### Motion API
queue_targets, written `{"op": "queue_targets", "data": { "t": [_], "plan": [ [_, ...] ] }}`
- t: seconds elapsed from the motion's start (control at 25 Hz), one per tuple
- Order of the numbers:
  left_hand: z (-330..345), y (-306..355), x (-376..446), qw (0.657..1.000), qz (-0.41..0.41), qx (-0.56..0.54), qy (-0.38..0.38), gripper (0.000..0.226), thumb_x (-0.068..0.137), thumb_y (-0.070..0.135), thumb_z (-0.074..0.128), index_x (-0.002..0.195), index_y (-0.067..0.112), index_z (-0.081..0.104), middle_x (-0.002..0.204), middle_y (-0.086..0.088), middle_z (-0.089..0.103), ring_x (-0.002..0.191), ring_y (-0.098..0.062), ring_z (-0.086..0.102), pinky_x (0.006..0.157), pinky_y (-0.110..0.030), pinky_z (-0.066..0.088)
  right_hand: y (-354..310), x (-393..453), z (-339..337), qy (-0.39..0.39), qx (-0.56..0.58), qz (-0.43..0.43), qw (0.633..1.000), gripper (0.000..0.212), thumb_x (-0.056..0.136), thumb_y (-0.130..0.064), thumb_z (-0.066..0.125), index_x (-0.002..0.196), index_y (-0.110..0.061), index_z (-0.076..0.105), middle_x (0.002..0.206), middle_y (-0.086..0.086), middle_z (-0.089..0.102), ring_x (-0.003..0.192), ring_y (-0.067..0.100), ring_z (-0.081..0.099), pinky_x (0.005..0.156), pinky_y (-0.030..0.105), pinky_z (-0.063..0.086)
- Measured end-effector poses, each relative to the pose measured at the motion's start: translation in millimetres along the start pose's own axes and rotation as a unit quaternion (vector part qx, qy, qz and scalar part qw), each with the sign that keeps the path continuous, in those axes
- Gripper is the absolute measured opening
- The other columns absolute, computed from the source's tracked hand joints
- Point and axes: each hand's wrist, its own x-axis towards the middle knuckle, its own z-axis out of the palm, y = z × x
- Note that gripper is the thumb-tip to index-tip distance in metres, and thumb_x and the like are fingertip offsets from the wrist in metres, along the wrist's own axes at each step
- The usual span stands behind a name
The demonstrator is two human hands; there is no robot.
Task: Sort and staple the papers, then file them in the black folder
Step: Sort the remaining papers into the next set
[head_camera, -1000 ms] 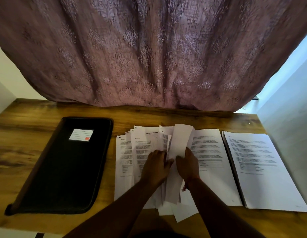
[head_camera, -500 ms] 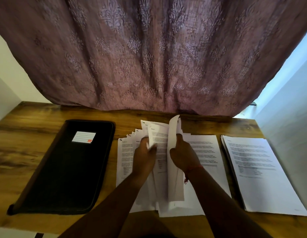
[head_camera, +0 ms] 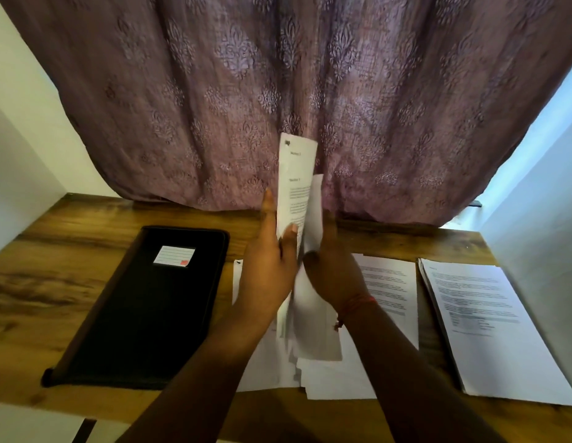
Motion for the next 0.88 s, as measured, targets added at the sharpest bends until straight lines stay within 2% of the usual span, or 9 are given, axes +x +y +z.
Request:
{"op": "queue_targets", "data": {
  "t": [0.12, 0.24, 0.4, 0.52, 0.64, 0.68, 0.76, 0.84, 0.88],
  "plan": [
    [-5.0, 10.6, 6.1, 0.980, -0.050, -0.187, 0.054, 0.037, 0.101, 0.030, 0.051, 0.137, 0.021, 0.053, 0.130, 0.009, 0.064, 0.116, -0.005, 0.061, 0.094, -0.027, 0.054, -14.4, -1.4, -32.4, 0.092, -0.055, -0.046, 0.993, 0.050, 0.089, -0.014, 0.056, 0.137, -0.019, 0.043, 0.117, 0.004, 0.063, 0.101, 0.024, 0.063, 0.090, 0.035, 0.052],
    [-2.6, -3.8, 12.0, 0.944, -0.164, -0.276, 0.079, 0.026, 0.102, 0.025, 0.053, 0.125, 0.020, 0.063, 0.116, 0.009, 0.070, 0.108, -0.009, 0.067, 0.089, -0.030, 0.055, -27.3, -4.0, -49.5, 0.131, -0.114, -0.080, 0.982, 0.037, 0.092, -0.016, 0.052, 0.129, -0.017, 0.051, 0.110, 0.001, 0.062, 0.093, 0.017, 0.061, 0.084, 0.034, 0.053],
    [15.6, -19.1, -3.1, 0.907, -0.278, -0.316, 0.007, 0.025, 0.103, 0.031, 0.048, 0.124, 0.028, 0.062, 0.111, 0.007, 0.073, 0.104, -0.017, 0.069, 0.086, -0.037, 0.057, -23.6, -12.5, -1.8, 0.039, -0.241, -0.128, 0.961, 0.047, 0.093, -0.020, 0.049, 0.140, -0.018, 0.045, 0.126, 0.007, 0.055, 0.103, 0.026, 0.062, 0.084, 0.042, 0.056],
    [21.5, -24.2, -11.5, 0.904, -0.281, -0.323, 0.003, 0.031, 0.101, 0.041, 0.048, 0.129, 0.029, 0.056, 0.117, 0.008, 0.070, 0.104, -0.014, 0.067, 0.089, -0.036, 0.054, -4.7, -13.8, 36.2, -0.015, -0.287, -0.139, 0.948, 0.053, 0.094, -0.031, 0.049, 0.143, -0.015, 0.040, 0.126, 0.009, 0.055, 0.109, 0.025, 0.059, 0.093, 0.039, 0.052],
    [17.9, -38.3, -9.5, 0.926, -0.281, -0.246, 0.057, 0.014, 0.102, 0.024, 0.051, 0.113, 0.024, 0.060, 0.104, 0.000, 0.071, 0.087, -0.014, 0.069, 0.069, -0.026, 0.056, 5.3, -15.3, 27.7, -0.136, -0.087, -0.186, 0.969, 0.036, 0.093, -0.022, 0.056, 0.127, -0.012, 0.057, 0.122, 0.006, 0.060, 0.113, 0.016, 0.057, 0.101, 0.026, 0.045],
    [16.2, -42.3, -8.5, 0.926, -0.290, -0.231, 0.069, 0.013, 0.101, 0.016, 0.050, 0.108, 0.020, 0.060, 0.095, 0.000, 0.070, 0.079, -0.013, 0.067, 0.059, -0.021, 0.053, 14.8, -17.2, 17.8, -0.141, -0.001, -0.143, 0.980, 0.028, 0.092, -0.016, 0.060, 0.119, -0.012, 0.063, 0.118, 0.002, 0.063, 0.110, 0.012, 0.059, 0.097, 0.021, 0.046],
    [12.3, -49.0, -6.6, 0.924, -0.315, -0.200, 0.080, 0.017, 0.101, 0.010, 0.048, 0.111, 0.018, 0.060, 0.092, 0.008, 0.066, 0.076, -0.006, 0.062, 0.054, -0.015, 0.047, 49.9, -16.5, -5.4, 0.019, 0.076, -0.011, 0.997, 0.019, 0.093, -0.013, 0.061, 0.110, -0.019, 0.067, 0.112, -0.001, 0.065, 0.105, 0.015, 0.062, 0.091, 0.023, 0.050],
    [10.7, -58.2, -6.9, 0.923, -0.325, -0.187, 0.083, 0.021, 0.101, 0.012, 0.050, 0.118, 0.020, 0.060, 0.103, 0.007, 0.067, 0.083, -0.008, 0.064, 0.058, -0.020, 0.047, 105.8, -15.3, -33.1, 0.185, -0.042, 0.166, 0.968, 0.023, 0.092, -0.017, 0.057, 0.114, -0.020, 0.063, 0.116, 0.006, 0.061, 0.108, 0.026, 0.059, 0.093, 0.038, 0.051],
    [11.8, -63.5, -6.8, 0.922, -0.329, -0.186, 0.087, 0.022, 0.101, 0.013, 0.050, 0.119, 0.021, 0.060, 0.108, 0.006, 0.067, 0.086, -0.011, 0.066, 0.060, -0.023, 0.049, 130.6, -17.3, -45.7, 0.195, -0.110, 0.263, 0.938, 0.031, 0.090, -0.021, 0.056, 0.121, -0.018, 0.058, 0.122, 0.010, 0.057, 0.112, 0.031, 0.055, 0.095, 0.045, 0.049]
  ]
}}
